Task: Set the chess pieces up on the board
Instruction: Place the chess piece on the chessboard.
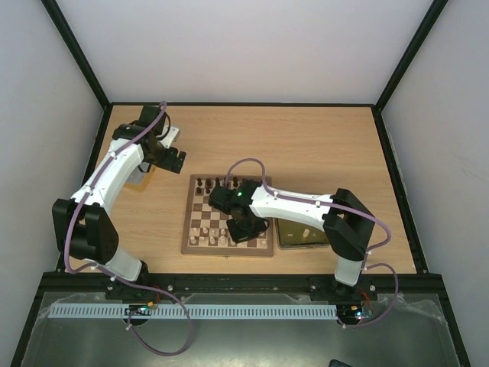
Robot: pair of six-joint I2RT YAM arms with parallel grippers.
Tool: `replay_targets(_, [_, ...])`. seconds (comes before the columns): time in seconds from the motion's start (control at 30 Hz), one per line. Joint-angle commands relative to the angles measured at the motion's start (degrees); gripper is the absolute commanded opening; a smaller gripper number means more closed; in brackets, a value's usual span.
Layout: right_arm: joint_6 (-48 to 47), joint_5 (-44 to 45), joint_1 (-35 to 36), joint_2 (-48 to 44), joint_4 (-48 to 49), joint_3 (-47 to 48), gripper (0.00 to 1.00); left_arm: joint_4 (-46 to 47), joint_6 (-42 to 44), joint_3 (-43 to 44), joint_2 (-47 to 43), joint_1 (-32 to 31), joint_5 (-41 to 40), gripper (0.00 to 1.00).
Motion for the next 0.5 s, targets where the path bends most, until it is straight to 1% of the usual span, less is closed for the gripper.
replay_targets(0.0, [-0.5,-0.1,0.7,0.8,-0.1,0.2,0.02,-0.3,-0.6,-0.4,-1.8,0.2,-0.7,0.99])
replay_targets(0.47, [-0.8,0.3,0.7,2.4,0.4,1.4,0.02,-0.2,-0.5,-0.9,-2.0,0.3,-0.5,0.99])
